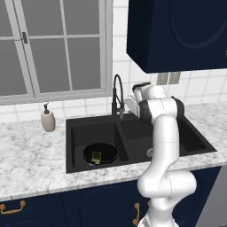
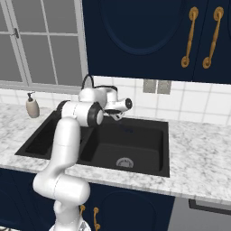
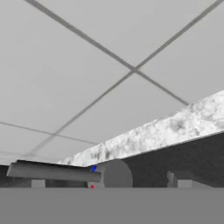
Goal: Pick the pan and sponge and place them into the sink. Then turn on the water.
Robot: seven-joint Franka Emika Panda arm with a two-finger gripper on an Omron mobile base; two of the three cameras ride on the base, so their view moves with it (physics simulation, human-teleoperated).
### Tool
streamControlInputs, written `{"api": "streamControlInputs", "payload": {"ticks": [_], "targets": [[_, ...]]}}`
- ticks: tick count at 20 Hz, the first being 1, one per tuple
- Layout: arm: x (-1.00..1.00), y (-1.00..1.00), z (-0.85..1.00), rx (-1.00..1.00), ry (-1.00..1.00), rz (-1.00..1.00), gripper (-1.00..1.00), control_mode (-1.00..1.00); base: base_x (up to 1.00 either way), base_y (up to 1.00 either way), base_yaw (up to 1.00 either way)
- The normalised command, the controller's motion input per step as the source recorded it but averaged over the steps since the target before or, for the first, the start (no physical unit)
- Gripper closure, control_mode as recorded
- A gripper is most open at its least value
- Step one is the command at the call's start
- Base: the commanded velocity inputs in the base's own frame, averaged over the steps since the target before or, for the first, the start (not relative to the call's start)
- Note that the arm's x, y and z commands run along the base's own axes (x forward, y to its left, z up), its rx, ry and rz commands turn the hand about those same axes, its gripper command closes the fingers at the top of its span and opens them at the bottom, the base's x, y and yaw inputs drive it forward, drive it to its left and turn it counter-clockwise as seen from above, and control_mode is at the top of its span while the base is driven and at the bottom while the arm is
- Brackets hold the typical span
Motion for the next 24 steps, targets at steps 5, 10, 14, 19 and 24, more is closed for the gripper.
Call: {"api": "streamControlInputs", "payload": {"ticks": [5, 10, 14, 19, 24], "targets": [[0.25, 0.08, -0.06, 0.00, 0.00, 0.00, -1.00, -1.00, 0.00, 0.00, 0.00], [0.03, 0.25, -0.02, 0.00, -0.07, 0.00, -1.00, -1.00, 0.00, 0.00, 0.00], [0.26, 0.05, -0.09, 0.01, 0.00, 0.00, 1.00, -1.00, 0.00, 0.00, 0.00], [0.26, 0.00, -0.12, 0.02, 0.00, 0.00, 1.00, -1.00, 0.00, 0.00, 0.00], [0.11, -0.01, -0.01, 0.06, 0.01, -0.01, 1.00, -1.00, 0.00, 0.00, 0.00]]}}
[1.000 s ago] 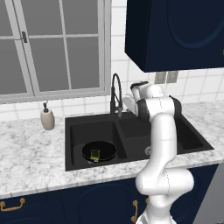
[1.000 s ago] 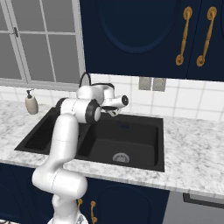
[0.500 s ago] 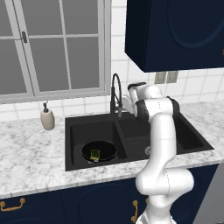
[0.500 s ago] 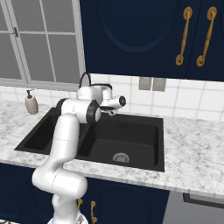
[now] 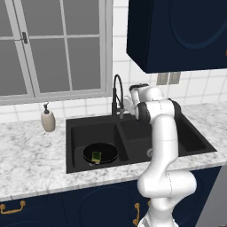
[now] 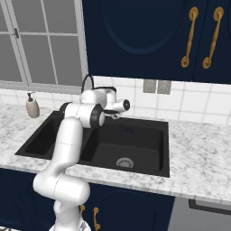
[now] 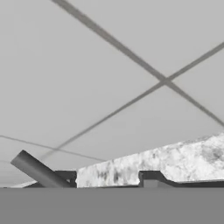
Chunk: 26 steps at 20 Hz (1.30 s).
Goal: Pick the pan and sponge and place them into the sink. Then turn on the water.
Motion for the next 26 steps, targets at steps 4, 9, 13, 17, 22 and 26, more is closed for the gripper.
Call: {"api": "streamControlInputs", "payload": {"ticks": [4, 9, 13, 17, 22, 26], "targets": [[0.19, -0.08, 0.00, 0.23, 0.22, -0.17, 1.00, -1.00, 0.00, 0.00, 0.00], [0.22, -0.23, 0.00, 0.35, 0.34, -0.25, 1.00, -1.00, 0.00, 0.00, 0.00], [0.09, -0.36, 0.00, 0.42, 0.38, -0.27, 1.00, -1.00, 0.00, 0.00, 0.00], [0.00, -0.38, 0.00, 0.44, 0.40, -0.23, 1.00, -1.00, 0.00, 0.00, 0.00], [0.00, -0.32, 0.00, 0.40, 0.38, -0.19, 1.00, -1.00, 0.00, 0.00, 0.00], [-0.01, -0.12, -0.06, 0.13, 0.09, -0.05, 1.00, -1.00, 0.00, 0.00, 0.00]]}}
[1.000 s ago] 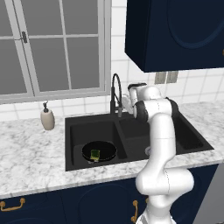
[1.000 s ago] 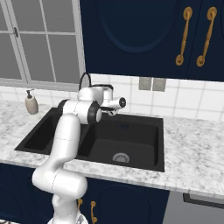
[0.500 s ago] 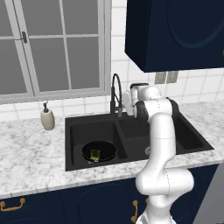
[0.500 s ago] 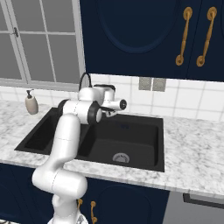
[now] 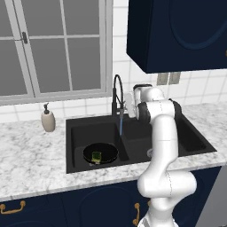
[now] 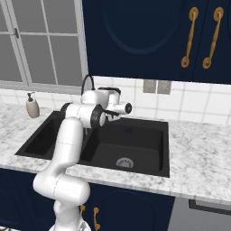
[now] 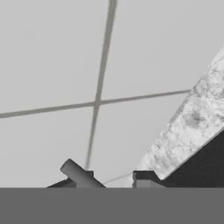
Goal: Pick the pan and sponge and place them into the sink. Then turn on the water.
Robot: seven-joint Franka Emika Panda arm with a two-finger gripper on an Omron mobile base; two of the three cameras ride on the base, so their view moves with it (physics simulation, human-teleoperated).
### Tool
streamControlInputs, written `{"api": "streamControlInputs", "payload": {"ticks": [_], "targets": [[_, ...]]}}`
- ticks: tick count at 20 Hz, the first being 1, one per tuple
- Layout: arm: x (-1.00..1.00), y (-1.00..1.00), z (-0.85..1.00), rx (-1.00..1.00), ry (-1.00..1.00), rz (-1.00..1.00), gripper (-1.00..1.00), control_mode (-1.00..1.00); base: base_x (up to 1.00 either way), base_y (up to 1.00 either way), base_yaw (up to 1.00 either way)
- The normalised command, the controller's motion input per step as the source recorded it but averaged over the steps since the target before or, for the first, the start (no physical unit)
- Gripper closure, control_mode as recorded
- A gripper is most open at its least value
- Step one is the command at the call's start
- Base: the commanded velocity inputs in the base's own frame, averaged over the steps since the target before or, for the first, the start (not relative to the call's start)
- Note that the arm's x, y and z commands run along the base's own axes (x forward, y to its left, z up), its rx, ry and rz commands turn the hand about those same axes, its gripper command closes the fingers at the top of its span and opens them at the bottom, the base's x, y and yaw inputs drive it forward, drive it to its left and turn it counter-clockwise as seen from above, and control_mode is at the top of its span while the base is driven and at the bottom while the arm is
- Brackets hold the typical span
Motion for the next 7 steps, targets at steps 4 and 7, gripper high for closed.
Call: {"api": "streamControlInputs", "payload": {"ticks": [4, 7], "targets": [[0.00, 0.00, 0.00, 0.00, 0.00, 0.00, 1.00, -1.00, 0.00, 0.00, 0.00], [0.00, 0.00, 0.00, 0.00, 0.00, 0.00, 1.00, -1.00, 0.00, 0.00, 0.00]]}}
